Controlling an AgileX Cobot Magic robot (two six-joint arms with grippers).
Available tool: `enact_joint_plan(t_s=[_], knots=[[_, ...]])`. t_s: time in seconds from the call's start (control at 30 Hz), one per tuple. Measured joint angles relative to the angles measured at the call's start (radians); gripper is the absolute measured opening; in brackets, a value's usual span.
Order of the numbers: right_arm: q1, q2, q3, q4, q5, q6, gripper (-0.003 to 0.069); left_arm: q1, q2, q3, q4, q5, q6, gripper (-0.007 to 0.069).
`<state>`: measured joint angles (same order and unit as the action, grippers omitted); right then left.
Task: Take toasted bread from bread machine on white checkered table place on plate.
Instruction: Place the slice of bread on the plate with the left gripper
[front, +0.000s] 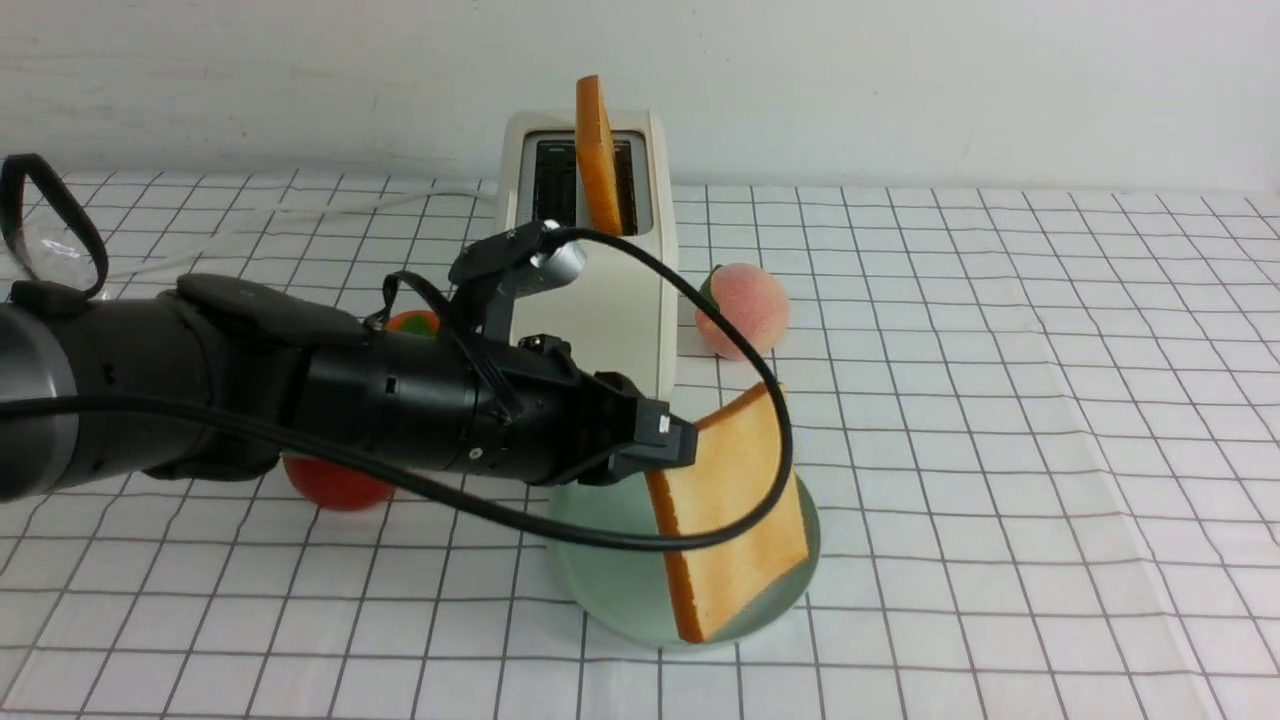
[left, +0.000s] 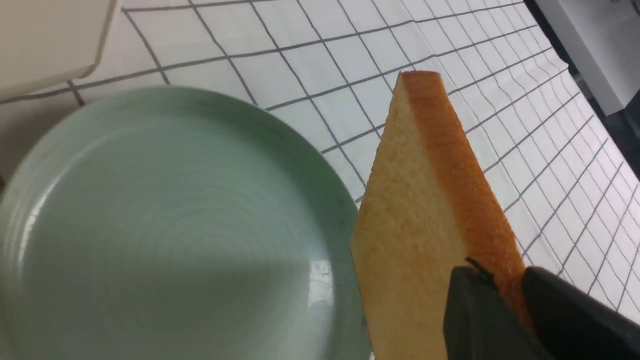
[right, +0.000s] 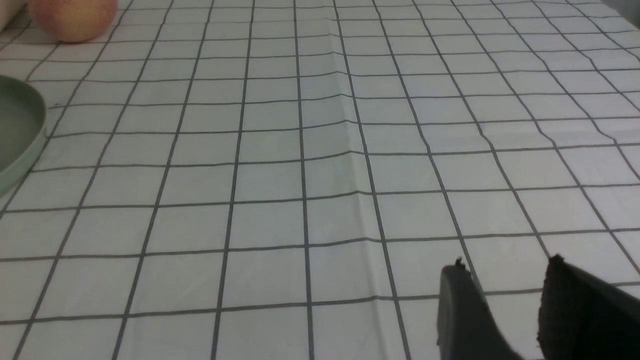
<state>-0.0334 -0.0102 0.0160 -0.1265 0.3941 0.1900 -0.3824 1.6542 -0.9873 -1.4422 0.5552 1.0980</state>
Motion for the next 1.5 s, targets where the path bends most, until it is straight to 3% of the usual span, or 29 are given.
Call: enact_joint_plan(t_s=[0.2, 0.5, 1.27, 1.37, 1.4, 1.47, 1.5], knots=[[0.0, 0.0, 0.0, 0.0, 0.0, 0.0, 0.024, 0.019, 0.046, 0.0, -0.038, -0.011, 0.035, 0.0085], [0.0, 0.0, 0.0, 0.0, 0.0, 0.0, 0.024, 0.019, 0.074, 0.0, -0.236, -0.011, 0.186, 0.0085], [0.0, 0.0, 0.0, 0.0, 0.0, 0.0, 0.024, 0.02, 0.137, -0.001, -0.236, -0.037, 0.191, 0.0085], [0.0, 0.0, 0.0, 0.0, 0.0, 0.0, 0.024, 0.02, 0.137, -0.001, -0.228, -0.062, 0.191, 0.0123], [0.0, 0.0, 0.0, 0.0, 0.0, 0.0, 0.024, 0.02, 0.137, -0.001, -0.224, -0.082, 0.191, 0.0185], [0.0, 0.0, 0.0, 0.0, 0.0, 0.0, 0.024, 0.02, 0.137, -0.001, -0.221, -0.093, 0.191, 0.0226], [0.0, 0.0, 0.0, 0.0, 0.0, 0.0, 0.024, 0.02, 0.137, -0.001, -0.218, -0.1, 0.191, 0.0304]])
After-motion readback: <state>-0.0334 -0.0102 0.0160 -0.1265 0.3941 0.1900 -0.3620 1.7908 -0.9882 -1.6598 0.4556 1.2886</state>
